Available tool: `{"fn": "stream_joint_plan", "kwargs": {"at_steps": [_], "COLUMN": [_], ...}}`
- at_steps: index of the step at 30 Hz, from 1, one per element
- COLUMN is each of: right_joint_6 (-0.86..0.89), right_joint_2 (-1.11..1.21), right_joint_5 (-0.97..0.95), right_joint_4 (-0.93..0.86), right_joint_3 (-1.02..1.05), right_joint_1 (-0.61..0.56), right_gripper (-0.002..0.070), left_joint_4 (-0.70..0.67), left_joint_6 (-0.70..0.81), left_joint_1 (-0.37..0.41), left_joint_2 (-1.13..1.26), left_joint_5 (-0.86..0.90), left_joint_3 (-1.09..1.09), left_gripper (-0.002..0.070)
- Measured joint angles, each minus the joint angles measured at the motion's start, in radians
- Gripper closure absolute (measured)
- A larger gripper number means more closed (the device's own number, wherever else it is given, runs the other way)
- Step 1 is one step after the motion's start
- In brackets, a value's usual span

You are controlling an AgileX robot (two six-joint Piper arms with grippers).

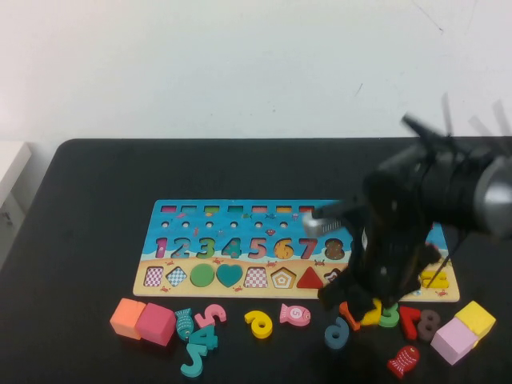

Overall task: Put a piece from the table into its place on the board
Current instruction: Pick up the "Pentagon", then place the "Pentagon" into the hole of the Pentagon

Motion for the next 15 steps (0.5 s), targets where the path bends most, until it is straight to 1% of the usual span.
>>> {"fn": "stream_joint_plan", "kwargs": {"at_steps": [7,15], "right_joint_6": [-0.053,-0.112], "right_joint_2": [-0.038,0.076], "right_joint_5": [0.094,0.132], "right_joint_4": [0.007,0.051], "right_joint_3": [-0.112,-0.272], "right_joint_1": [0.0,0.0], "right_gripper": [0.0314,0.0314], "left_joint_4": [0.0,0.0], "left_joint_6": [0.0,0.0], "left_joint_1": [0.0,0.0], "left_joint_2": [0.0,0.0], "left_joint_5": [0.0,0.0], "left_joint_3": [0.0,0.0], "left_gripper": [0.0676,0.0676]}}
